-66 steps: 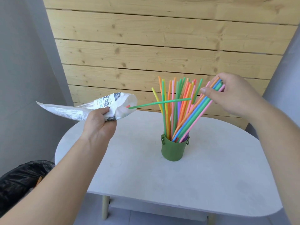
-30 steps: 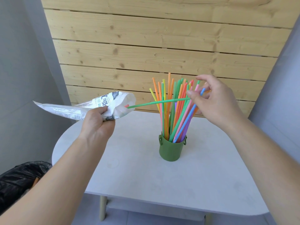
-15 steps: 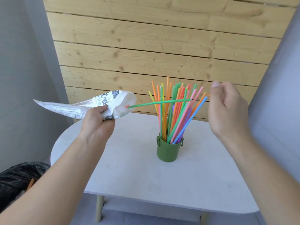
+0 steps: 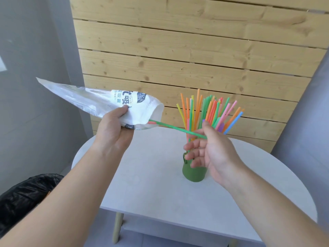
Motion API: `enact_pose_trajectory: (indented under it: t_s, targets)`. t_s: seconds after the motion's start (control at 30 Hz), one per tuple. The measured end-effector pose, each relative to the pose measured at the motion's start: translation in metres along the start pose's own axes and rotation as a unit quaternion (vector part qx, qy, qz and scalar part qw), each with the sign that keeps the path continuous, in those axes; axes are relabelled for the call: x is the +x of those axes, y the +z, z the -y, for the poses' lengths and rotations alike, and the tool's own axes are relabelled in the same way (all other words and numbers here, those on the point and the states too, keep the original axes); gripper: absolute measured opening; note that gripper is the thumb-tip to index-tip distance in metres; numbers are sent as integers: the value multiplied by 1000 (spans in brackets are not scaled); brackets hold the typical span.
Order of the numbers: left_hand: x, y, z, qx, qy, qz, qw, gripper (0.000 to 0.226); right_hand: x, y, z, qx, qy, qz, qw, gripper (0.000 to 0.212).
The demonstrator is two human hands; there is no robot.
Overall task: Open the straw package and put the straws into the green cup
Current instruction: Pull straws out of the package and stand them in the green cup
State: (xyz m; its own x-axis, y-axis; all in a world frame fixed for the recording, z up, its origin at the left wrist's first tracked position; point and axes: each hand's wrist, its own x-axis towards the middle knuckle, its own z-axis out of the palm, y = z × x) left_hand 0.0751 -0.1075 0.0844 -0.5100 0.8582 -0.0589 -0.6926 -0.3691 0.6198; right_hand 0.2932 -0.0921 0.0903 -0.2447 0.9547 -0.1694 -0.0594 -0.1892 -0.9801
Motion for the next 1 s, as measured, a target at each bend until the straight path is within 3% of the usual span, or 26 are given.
enact_pose_trajectory:
  t_s: [0.1, 0.23, 0.37, 0.5, 0.7, 0.83, 1.0]
  targets:
    - [1, 0, 3, 39, 41, 27, 998, 20, -4, 13, -15, 83, 90, 31, 992, 58]
    - [-5, 5, 10, 124, 75, 102, 984, 48, -7, 22, -24, 196, 147, 55, 968, 72]
    - [-17, 14, 20, 171, 80, 142, 972, 27, -9, 23, -22, 242, 131, 49, 960, 73]
    - [-26, 19, 33, 204, 72, 157, 964, 24, -10, 23, -17, 231, 83, 27, 969, 71]
    - [-38, 31, 46, 201, 29, 171, 964, 37, -7, 20, -17, 106, 71, -11, 992, 46]
    - [-47, 37, 48, 165, -32, 162, 972, 44, -2, 20, -23, 119, 69, -35, 990, 39]
    - [-42, 35, 45, 100, -41, 159, 981, 59, -1, 20, -29, 127, 33, -2, 991, 40]
